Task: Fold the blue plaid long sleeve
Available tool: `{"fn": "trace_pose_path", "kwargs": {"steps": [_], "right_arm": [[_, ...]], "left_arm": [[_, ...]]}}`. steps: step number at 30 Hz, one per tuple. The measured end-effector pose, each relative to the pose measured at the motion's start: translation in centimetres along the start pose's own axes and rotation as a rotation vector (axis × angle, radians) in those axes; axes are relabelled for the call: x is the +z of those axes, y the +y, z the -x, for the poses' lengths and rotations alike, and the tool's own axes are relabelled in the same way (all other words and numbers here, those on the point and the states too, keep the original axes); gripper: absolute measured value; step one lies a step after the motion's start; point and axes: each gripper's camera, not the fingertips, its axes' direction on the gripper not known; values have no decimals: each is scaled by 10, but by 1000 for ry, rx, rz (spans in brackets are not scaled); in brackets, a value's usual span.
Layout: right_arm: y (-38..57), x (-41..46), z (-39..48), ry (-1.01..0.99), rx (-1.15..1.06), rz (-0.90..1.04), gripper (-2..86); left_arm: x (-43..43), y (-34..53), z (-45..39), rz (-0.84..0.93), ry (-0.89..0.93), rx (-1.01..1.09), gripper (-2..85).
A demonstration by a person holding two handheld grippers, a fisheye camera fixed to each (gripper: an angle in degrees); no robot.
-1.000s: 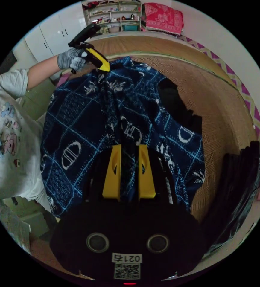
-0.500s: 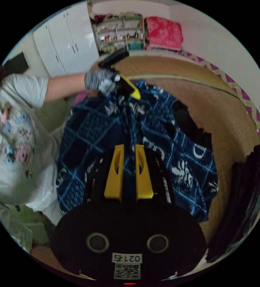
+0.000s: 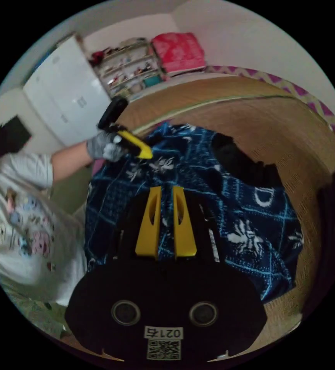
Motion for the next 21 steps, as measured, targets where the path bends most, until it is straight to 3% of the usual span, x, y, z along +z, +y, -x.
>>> {"fn": "trace_pose_path", "kwargs": {"steps": [2, 10, 12, 17, 21], "right_arm": [[-6, 13, -17, 165, 65, 118, 50], [-18, -70, -28, 56, 204, -66, 60], [-17, -76, -36, 108, 290, 1, 58], [10, -181, 16, 48, 304, -257, 57], [83, -265, 74, 75, 409, -344, 66]], "left_arm": [[6, 4, 4, 64, -54, -54, -10], [-36, 45, -31, 64, -81, -31, -10], [-44, 53, -31, 63, -44, -84, -10], [-92, 84, -78, -51, 6, 12, -9], [-142, 151, -126, -119, -138, 7, -8]]}}
